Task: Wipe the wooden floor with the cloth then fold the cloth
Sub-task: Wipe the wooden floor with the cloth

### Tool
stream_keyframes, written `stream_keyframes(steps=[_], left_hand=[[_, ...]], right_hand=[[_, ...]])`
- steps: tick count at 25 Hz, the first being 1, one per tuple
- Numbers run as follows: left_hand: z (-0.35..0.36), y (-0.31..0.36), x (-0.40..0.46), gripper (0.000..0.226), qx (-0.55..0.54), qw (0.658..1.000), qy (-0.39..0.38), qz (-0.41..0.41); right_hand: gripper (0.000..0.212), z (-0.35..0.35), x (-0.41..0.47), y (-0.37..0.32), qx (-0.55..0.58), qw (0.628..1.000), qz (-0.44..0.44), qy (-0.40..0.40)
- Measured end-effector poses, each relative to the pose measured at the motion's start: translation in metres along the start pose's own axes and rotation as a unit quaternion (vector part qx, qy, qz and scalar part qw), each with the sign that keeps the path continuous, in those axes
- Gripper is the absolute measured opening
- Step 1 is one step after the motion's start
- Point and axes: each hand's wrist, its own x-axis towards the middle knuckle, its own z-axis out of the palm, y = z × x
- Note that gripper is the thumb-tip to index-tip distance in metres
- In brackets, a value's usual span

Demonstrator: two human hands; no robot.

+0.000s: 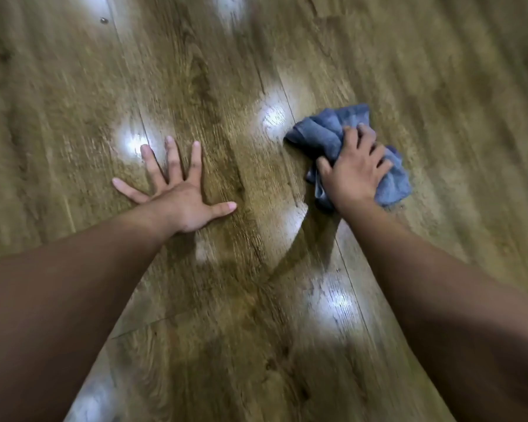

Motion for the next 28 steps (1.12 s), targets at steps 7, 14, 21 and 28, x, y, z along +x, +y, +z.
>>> stream_keyframes(steps=[7,14,21,28], left_hand=[[0.005,0.004,-0.012,0.124,0.014,0.998,0.061,0.012],[0.040,0.123,-0.010,0.083,0.082,0.954,0.130,0.257],[0.052,0.208,0.019,0.141,0.126,0.982,-0.047,0.135],[0.045,0.217,0.008,0.141,0.131,0.983,-0.076,0.107]], right_hand=[[0.080,0.004,-0.229,-0.010,0.010,0.992,-0.113,-0.049],[0.077,0.001,-0.189,0.089,0.003,0.999,-0.030,-0.012],[0.077,-0.005,-0.072,0.240,-0.026,0.981,0.189,0.042],[0.073,-0.006,-0.014,0.272,-0.018,0.978,0.209,0.023]])
